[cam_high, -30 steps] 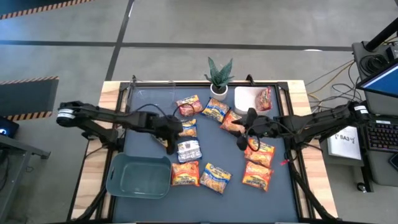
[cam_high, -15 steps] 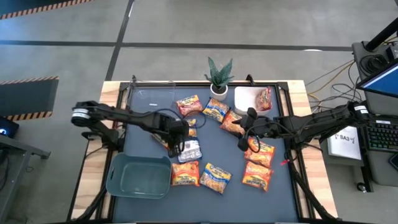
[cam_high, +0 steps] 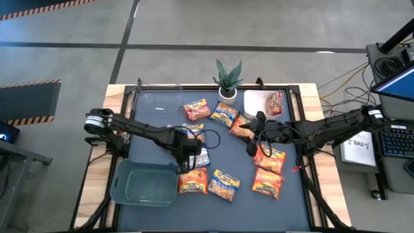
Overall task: Sort Maruchan noodles
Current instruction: Put the blue noodle pack into the blue bin
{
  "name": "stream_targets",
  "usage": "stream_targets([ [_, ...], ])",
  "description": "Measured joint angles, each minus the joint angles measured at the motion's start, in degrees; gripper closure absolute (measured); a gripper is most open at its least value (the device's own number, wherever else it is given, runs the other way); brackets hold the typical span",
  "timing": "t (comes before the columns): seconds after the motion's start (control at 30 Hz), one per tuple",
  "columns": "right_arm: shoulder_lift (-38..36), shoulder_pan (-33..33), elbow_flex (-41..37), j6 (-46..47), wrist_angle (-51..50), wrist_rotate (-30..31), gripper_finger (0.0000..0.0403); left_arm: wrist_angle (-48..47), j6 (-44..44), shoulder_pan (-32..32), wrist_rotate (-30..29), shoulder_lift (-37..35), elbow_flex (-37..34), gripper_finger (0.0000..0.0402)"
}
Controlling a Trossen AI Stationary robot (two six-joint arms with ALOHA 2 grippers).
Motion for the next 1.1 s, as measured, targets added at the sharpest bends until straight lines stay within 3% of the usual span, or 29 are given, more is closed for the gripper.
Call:
stream_targets([
  [0.33, 0.00, 0.00, 0.00, -0.05, 0.53, -0.02, 0.0184, 1.52, 1.14, 0.07, 0.20, 4.12, 0.11, 0.0402],
  [1.1, 0.00, 0.00, 0.00, -0.48, 0.59, 0.00, 0.0184, -0.83, 2.00, -0.07, -0.37, 0.43, 0.11, 0.0402],
])
